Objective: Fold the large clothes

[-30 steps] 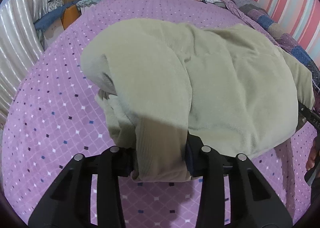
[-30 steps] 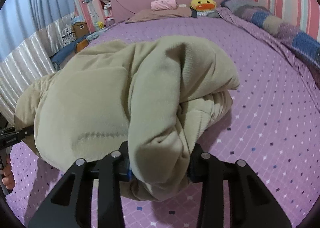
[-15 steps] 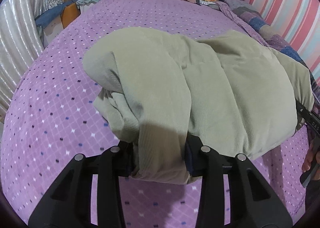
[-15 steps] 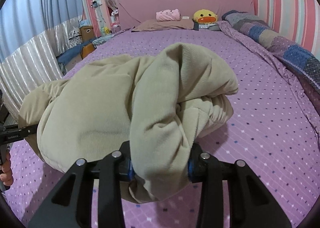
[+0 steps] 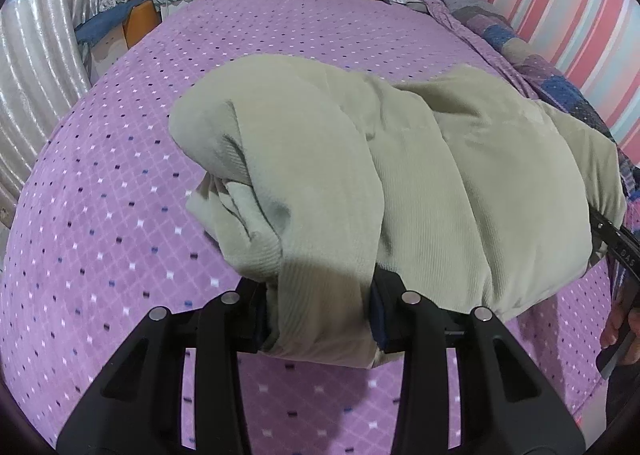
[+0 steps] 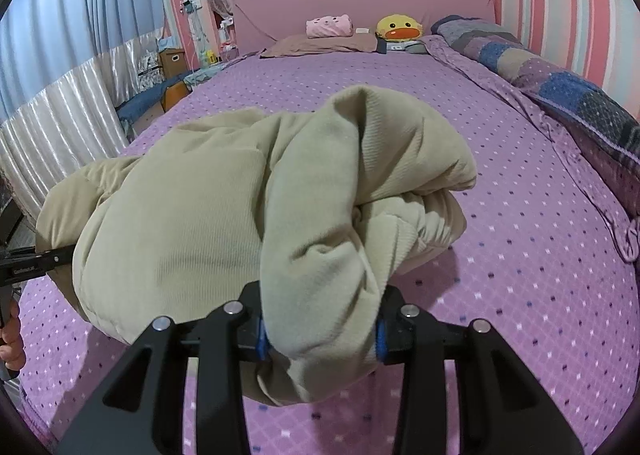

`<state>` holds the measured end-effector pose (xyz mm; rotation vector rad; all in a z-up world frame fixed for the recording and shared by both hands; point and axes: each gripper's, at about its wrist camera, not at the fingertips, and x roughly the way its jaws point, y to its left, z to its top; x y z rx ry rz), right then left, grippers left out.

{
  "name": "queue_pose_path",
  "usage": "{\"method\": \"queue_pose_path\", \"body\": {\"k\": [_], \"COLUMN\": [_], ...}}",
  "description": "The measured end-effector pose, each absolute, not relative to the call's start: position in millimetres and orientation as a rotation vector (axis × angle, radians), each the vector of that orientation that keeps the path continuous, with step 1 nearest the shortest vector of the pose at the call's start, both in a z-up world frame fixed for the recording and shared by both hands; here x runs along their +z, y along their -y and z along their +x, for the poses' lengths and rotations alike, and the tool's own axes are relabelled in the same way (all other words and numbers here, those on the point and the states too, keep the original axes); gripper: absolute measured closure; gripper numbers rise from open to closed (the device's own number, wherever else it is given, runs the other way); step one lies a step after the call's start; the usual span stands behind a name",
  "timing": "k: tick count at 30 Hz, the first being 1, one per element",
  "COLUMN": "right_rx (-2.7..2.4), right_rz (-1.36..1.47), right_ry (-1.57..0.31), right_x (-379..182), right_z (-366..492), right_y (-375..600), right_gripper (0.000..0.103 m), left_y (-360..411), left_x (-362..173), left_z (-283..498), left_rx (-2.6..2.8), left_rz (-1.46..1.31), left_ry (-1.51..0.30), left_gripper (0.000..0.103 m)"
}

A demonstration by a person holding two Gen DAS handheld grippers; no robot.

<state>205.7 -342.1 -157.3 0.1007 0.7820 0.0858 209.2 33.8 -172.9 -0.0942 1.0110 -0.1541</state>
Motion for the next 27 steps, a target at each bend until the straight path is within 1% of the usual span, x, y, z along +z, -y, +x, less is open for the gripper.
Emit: {"method": "queue_pose_path", "body": {"k": [4, 9, 27], "right_rx": [0.078, 0.063, 0.005], "right_rz": [0.115, 0.128, 0.139], "right_ry": [-0.784, -0.807, -0.903], "right_x": [-161, -174, -217], "right_z": [184, 164, 153], "right_y": [347, 353, 357], "right_gripper": [0.066, 0.065, 0.064], "left_y": [-34, -30, -14], "left_x": [-171, -183, -213], "left_z": [185, 157, 151], "left_rx": [-0.161, -0.158, -0.12], "left_rz": [-0.119, -0.118, -0.078], "left_ry": [-1.005, -1.013, -1.058], "left_gripper": [0.066, 0.066, 0.064]}}
